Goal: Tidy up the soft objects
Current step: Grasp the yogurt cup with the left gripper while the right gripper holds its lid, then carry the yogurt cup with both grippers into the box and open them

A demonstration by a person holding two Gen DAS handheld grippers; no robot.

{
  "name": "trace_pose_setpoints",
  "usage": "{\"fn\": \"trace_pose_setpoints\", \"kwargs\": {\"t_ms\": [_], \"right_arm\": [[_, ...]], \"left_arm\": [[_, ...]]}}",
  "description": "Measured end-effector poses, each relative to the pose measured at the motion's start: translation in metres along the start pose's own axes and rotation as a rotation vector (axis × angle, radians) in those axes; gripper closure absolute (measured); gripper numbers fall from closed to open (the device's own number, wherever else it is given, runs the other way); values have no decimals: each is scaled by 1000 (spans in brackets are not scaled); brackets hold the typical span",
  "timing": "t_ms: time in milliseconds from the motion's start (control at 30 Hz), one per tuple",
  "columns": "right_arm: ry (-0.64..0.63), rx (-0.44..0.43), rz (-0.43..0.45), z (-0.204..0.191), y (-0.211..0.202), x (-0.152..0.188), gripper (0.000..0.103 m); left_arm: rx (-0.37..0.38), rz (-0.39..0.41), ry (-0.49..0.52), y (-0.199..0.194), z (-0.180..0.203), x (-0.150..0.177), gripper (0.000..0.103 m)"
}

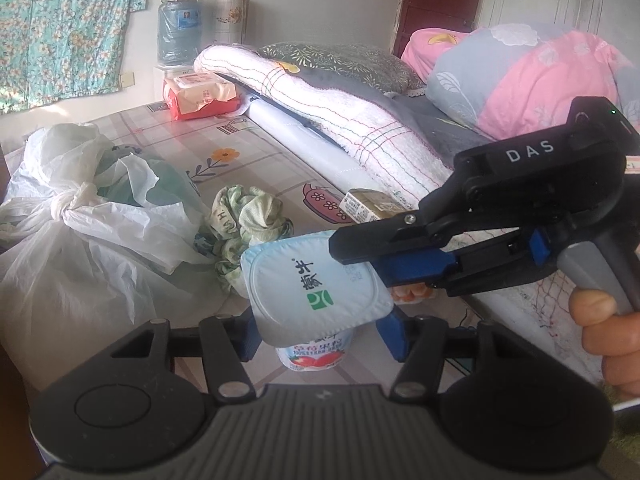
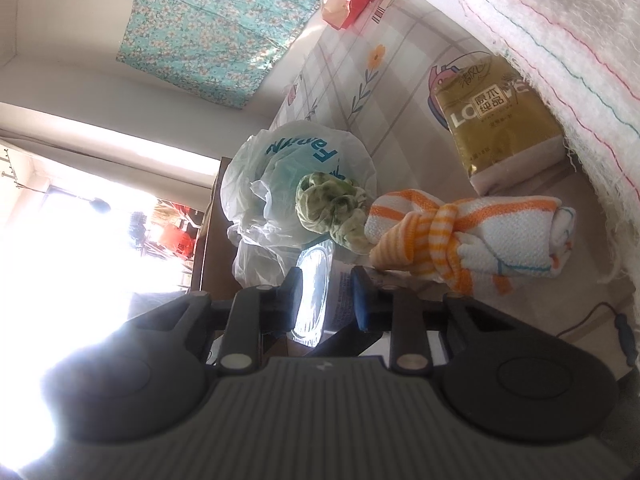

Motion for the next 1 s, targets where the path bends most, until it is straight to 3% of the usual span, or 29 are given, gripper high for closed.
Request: {"fn": "trace_pose_setpoints", "kwargs": {"t_ms": [300, 533, 800, 1000], "right_arm": [[-100, -45, 29, -60, -5, -8, 77], [-260, -119, 11, -145, 12, -5, 76], [-360, -225, -154, -238, 87, 27, 75], [-335, -282, -371, -286, 177, 75, 75]], "left_arm": [[-23, 133, -57, -47, -17, -30, 44], [-122, 278, -101, -113, -58, -53, 44], [-319, 328, -191, -193, -134, -46, 44], [-484, 244, -281, -245, -204, -18, 44]]}}
Point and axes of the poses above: each gripper's, at about its wrist camera, not at the fingertips, and y roughly the way its jaws point, z to its right, x to its underside, the point moved 8 cm from there along y, roughly the way its jaws point, and after that the axes turned 1 degree about z, right-handed, at the moved point
